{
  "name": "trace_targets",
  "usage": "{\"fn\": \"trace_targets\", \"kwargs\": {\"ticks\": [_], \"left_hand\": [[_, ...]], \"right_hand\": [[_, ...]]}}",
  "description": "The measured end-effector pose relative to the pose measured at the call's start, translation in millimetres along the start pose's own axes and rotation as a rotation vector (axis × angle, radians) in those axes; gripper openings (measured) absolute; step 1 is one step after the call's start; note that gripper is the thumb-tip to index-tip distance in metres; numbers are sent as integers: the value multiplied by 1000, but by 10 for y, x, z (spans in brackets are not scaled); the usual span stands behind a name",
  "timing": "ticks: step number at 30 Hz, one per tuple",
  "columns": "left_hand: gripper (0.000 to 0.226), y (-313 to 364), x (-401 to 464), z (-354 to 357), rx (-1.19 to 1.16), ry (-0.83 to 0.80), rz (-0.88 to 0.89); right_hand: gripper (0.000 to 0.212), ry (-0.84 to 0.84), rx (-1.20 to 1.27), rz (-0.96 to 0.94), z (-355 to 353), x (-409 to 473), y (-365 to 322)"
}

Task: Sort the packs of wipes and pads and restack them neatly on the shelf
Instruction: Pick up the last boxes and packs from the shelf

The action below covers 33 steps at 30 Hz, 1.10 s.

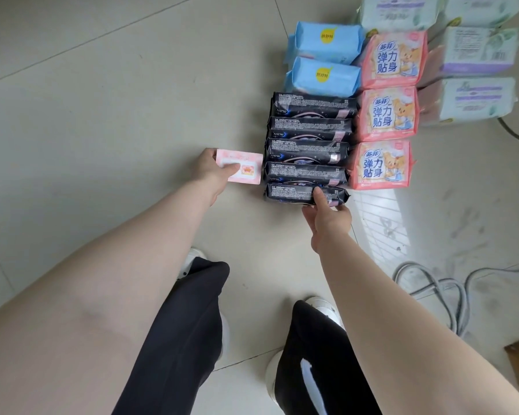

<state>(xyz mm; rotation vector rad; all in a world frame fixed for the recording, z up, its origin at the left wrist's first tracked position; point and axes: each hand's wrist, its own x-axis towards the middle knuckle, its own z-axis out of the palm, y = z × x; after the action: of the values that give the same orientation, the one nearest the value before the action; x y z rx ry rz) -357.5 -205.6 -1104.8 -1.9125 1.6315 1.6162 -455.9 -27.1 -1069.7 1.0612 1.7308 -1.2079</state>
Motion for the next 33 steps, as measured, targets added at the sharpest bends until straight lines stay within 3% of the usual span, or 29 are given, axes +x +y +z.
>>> {"fn": "trace_targets", "kwargs": {"ticks": [4,11,17,21,24,27,33], "left_hand": [[49,2,-9,20,5,21,-2],[66,28,-156,-99,69,43,-41],[73,165,-638,-409,146,52,-107],[70,411,-1216,-690,184,10,-101],[66,706,-1772,-891,251,-76,-37],[62,1072,-2381,-1131,345,-153,68],[57,1936,-3681,-1807,575,-221,359]], "right_hand": [[79,-6,14,12,-16,-66,-3],[86,-8,-22,69,-51,-203,-37],[78,12,-75,150,-266,-665,-110],[60,-35,-201,31,-486,-1171,-245],[70,-7,-249,29,-585,-1744,-486],[68,-38,-420,-119,-682,-2406,-780],[53,-146,-1001,-696,-1013,-4063,-1449]]}}
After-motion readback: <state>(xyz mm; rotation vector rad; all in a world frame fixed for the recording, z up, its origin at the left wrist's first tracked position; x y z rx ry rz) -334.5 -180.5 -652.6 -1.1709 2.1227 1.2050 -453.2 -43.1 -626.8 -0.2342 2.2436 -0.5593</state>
